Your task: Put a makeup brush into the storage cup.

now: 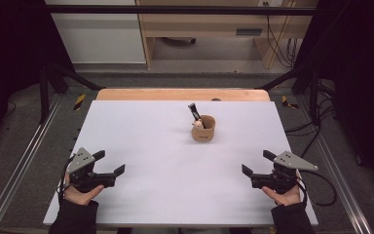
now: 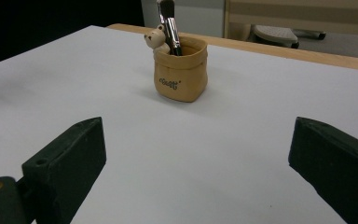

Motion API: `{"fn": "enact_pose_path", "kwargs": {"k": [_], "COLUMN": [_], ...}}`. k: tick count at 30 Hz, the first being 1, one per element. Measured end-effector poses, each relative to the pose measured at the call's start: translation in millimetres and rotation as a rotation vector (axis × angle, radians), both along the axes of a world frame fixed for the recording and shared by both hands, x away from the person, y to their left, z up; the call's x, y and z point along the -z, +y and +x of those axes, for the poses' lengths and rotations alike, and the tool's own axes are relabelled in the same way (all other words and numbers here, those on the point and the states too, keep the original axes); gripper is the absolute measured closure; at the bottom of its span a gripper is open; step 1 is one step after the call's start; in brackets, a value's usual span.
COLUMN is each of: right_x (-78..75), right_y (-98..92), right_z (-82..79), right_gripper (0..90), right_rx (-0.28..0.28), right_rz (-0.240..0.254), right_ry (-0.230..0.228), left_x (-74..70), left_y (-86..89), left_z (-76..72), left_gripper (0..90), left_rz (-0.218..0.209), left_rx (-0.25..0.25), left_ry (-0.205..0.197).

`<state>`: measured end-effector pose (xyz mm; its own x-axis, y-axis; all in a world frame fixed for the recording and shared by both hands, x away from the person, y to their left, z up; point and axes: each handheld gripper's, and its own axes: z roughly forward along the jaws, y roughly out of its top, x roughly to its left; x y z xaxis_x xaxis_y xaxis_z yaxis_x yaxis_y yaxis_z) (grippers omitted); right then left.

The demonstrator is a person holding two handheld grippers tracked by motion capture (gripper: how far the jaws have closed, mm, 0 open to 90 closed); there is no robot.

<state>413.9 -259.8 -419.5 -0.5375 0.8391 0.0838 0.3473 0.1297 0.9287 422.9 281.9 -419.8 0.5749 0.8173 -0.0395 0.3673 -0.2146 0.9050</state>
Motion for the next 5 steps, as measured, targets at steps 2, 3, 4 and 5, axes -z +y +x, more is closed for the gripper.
{"fn": "enact_pose_path", "kwargs": {"k": [2, 3, 4, 5], "right_x": [1.0, 1.4, 1.4, 2.1], "right_y": [-1.4, -1.8, -1.8, -2.4], "right_z": [-0.7, -0.8, -0.8, -1.2], "right_gripper": [4.6, 4.6, 4.6, 4.5], "right_rx": [0.003, 0.006, 0.006, 0.007], "right_rz": [0.001, 0.003, 0.003, 0.004], "right_ry": [0.003, 0.002, 0.002, 0.003], "left_x": [0.7, 1.1, 1.1, 1.2], "left_y": [-0.2, -0.5, -0.5, -0.4], "left_z": [-0.3, -0.3, -0.3, -0.2], "left_gripper": [7.7, 7.7, 7.7, 7.7], "left_rz": [0.001, 0.001, 0.001, 0.002], "left_rx": [0.002, 0.0, 0.0, 0.001], "left_ry": [0.001, 0.001, 0.001, 0.002]}}
